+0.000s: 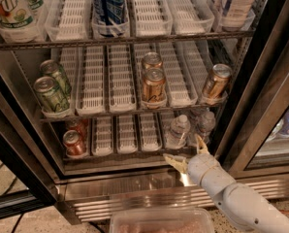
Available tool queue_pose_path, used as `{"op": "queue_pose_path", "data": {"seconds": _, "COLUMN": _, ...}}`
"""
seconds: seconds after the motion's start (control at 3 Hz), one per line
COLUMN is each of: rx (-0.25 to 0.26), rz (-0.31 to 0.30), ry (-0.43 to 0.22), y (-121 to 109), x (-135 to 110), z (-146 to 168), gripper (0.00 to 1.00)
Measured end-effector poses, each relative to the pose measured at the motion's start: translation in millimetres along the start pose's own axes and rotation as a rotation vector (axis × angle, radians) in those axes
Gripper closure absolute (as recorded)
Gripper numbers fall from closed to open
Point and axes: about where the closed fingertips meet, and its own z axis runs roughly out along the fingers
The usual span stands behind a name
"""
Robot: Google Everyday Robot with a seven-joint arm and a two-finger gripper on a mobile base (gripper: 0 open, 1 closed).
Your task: Pick water bottle from bottom shelf of fridge
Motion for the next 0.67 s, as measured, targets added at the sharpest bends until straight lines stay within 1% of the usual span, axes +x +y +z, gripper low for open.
{"op": "queue_pose_path", "data": {"seconds": 0.33, "rx": 0.019, "rz": 0.006, "ry": -0.012, "y": 0.3, "x": 2.1, "z": 5.4, "gripper": 0.25}}
{"op": "queue_pose_path", "data": {"seconds": 0.67, "rx": 0.045, "rz": 0.008, "ry": -0.025, "y": -1.6, "x": 4.4, "z": 10.9, "gripper": 0.28}}
